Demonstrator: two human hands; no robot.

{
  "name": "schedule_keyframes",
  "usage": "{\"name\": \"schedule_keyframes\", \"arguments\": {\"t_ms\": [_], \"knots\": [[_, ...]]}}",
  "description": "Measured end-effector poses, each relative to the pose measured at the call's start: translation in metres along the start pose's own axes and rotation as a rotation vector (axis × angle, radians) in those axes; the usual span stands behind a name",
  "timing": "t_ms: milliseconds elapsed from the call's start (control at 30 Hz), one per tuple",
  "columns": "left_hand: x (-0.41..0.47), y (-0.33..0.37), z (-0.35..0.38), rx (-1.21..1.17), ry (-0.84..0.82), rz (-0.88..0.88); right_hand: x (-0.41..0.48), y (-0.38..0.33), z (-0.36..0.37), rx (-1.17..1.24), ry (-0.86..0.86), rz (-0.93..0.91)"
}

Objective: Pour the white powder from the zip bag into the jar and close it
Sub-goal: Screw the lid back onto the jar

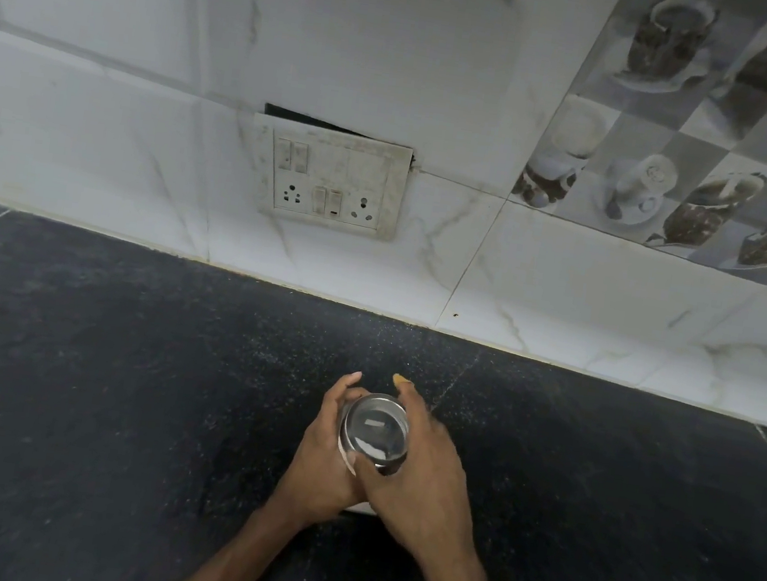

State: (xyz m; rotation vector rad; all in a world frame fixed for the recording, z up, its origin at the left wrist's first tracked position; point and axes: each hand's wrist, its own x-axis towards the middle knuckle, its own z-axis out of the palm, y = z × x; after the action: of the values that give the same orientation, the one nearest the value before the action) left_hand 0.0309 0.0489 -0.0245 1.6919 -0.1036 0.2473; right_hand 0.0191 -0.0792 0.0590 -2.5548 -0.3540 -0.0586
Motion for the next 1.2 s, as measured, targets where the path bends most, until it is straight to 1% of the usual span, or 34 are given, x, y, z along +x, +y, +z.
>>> {"name": "schedule_keyframes", "arguments": {"t_ms": [100, 167, 233, 267, 367, 400, 467, 533, 567, 600, 667, 733, 833, 900, 967, 1033, 1100, 1133, 1200], "knots": [[0.000, -0.002, 0.001, 0.006, -0.004, 0.009, 0.002, -0.006, 0.006, -0.045, 0.062, 0.055], [0.000, -0.002, 0.002, -0.004, -0.012, 0.005, 0.002, -0.006, 0.006, -0.042, 0.019, 0.067], [0.001, -0.002, 0.001, 0.006, -0.017, 0.009, 0.001, -0.005, 0.004, -0.004, -0.029, 0.021], [0.001, -0.002, 0.001, 0.004, -0.015, 0.002, 0.000, -0.006, 0.004, -0.008, -0.024, 0.005], [0.000, -0.003, 0.000, -0.014, -0.007, -0.002, 0.001, -0.013, 0.006, -0.095, 0.064, 0.065], [-0.001, -0.003, 0.000, -0.019, -0.008, -0.010, 0.001, -0.015, 0.005, -0.125, 0.061, 0.093], [-0.002, 0.000, 0.001, -0.038, -0.010, -0.019, 0.000, -0.012, 0.000, -0.165, -0.002, 0.088], [0.000, 0.002, 0.001, -0.037, -0.005, -0.019, -0.001, -0.010, -0.009, -0.148, -0.066, 0.058], [0.001, 0.002, 0.001, -0.039, -0.003, -0.017, -0.001, -0.011, -0.010, -0.131, -0.071, 0.048], [0.001, 0.002, 0.001, -0.042, 0.001, -0.016, -0.001, -0.012, -0.010, -0.129, -0.048, 0.047], [0.000, 0.000, 0.001, -0.027, 0.008, -0.010, -0.001, -0.015, -0.007, -0.157, 0.031, 0.107], [-0.001, 0.000, 0.001, -0.017, -0.002, -0.005, -0.003, -0.014, -0.006, -0.174, -0.001, 0.137], [0.000, 0.002, 0.002, -0.008, -0.003, -0.017, -0.007, -0.009, -0.007, -0.095, -0.066, 0.079], [-0.001, 0.001, 0.002, -0.017, 0.013, -0.028, -0.006, -0.011, -0.005, -0.091, -0.030, 0.072], [-0.002, -0.003, 0.001, -0.011, 0.023, -0.031, -0.004, -0.013, -0.003, -0.150, 0.010, 0.119], [-0.002, -0.002, 0.001, 0.005, 0.009, -0.029, -0.005, -0.008, -0.005, -0.164, -0.052, 0.129], [-0.001, 0.001, 0.002, 0.008, 0.005, -0.036, -0.006, -0.004, -0.005, -0.061, -0.121, 0.089], [-0.001, 0.002, 0.002, 0.004, 0.011, -0.042, -0.006, -0.004, -0.005, -0.023, -0.121, 0.061], [-0.001, 0.000, 0.002, -0.001, 0.023, -0.049, -0.005, -0.007, -0.003, -0.036, -0.048, 0.054]]}}
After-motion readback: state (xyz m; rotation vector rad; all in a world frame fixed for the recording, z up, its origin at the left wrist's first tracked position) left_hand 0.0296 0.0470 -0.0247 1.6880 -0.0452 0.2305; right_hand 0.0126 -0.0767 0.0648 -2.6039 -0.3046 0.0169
